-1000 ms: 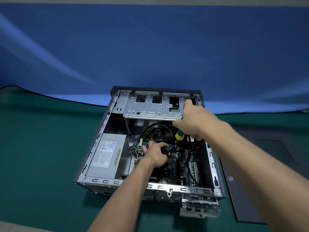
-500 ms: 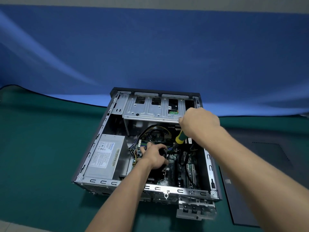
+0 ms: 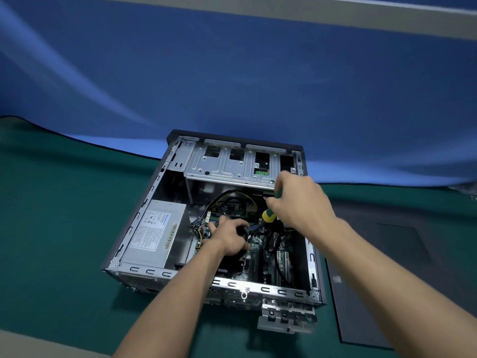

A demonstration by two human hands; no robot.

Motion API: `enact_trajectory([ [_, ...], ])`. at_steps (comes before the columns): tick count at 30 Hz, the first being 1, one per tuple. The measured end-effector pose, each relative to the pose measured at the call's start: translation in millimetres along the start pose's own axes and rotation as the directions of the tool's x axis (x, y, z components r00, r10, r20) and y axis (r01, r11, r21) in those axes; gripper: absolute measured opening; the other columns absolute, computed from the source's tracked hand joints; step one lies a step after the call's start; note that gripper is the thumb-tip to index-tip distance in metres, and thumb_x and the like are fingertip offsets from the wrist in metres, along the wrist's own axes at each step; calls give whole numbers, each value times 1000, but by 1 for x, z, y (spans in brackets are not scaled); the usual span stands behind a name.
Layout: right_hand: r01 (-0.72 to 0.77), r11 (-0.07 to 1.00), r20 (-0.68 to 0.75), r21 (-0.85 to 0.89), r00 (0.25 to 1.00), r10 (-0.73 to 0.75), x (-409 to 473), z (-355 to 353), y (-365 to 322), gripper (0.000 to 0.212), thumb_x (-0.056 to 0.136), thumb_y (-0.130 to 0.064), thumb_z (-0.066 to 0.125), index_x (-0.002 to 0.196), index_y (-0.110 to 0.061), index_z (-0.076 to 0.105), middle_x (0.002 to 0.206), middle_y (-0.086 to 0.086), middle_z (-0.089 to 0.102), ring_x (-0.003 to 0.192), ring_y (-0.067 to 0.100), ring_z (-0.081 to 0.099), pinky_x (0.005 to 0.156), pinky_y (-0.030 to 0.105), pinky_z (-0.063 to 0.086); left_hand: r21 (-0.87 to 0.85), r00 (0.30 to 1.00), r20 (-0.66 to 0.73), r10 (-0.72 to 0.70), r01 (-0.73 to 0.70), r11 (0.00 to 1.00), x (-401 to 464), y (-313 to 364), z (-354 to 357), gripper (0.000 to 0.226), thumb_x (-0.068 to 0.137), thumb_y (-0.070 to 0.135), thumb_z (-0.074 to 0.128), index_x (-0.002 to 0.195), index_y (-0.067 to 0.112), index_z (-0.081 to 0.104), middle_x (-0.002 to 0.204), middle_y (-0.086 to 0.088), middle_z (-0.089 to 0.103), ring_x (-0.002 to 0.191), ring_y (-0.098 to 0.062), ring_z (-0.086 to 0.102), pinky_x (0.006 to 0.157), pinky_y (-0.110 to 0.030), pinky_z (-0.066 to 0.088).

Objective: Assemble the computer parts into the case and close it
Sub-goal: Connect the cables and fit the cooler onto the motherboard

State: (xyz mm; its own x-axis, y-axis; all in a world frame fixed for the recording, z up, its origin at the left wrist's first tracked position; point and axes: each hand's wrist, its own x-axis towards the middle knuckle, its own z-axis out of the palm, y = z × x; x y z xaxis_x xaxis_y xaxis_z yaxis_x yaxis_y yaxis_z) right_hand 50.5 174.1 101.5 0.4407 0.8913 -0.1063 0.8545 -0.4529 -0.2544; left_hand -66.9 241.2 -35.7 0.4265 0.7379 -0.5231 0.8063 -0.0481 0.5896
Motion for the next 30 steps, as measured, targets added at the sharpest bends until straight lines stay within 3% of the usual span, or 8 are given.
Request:
enact_trajectory([
  [7, 169, 977, -168, -127, 967, -189, -19, 3, 15, 18, 86, -30, 52, 83, -12, 53, 55, -2, 45, 53, 22, 44, 47, 30, 27, -36, 1000, -11, -8, 8, 999, -3, 3, -1, 45, 79, 25, 75, 120, 36, 59, 126, -6, 33, 126, -33, 18, 111, -49, 23],
  [15, 135, 990, -200, 46, 972, -123, -23, 6, 27, 18, 82, -32, 57, 72, -17, 54, 47, -3, 47, 47, 14, 43, 43, 24, 27, -56, 1000, -14, -21, 20, 998, -3, 3, -1, 46, 77, 25, 77, 118, 37, 59, 124, -4, 34, 126, -32, 18, 112, -51, 21],
  [30, 158, 987, -170, 25, 974, -152, -24, 19, 25, 17, 85, -35, 54, 81, -19, 53, 48, -7, 45, 48, 12, 43, 44, 24, 25, -62, 1000, -11, -17, 16, 998, -3, 4, -2, 48, 78, 23, 76, 121, 35, 58, 130, -4, 33, 127, -31, 16, 112, -48, 21],
])
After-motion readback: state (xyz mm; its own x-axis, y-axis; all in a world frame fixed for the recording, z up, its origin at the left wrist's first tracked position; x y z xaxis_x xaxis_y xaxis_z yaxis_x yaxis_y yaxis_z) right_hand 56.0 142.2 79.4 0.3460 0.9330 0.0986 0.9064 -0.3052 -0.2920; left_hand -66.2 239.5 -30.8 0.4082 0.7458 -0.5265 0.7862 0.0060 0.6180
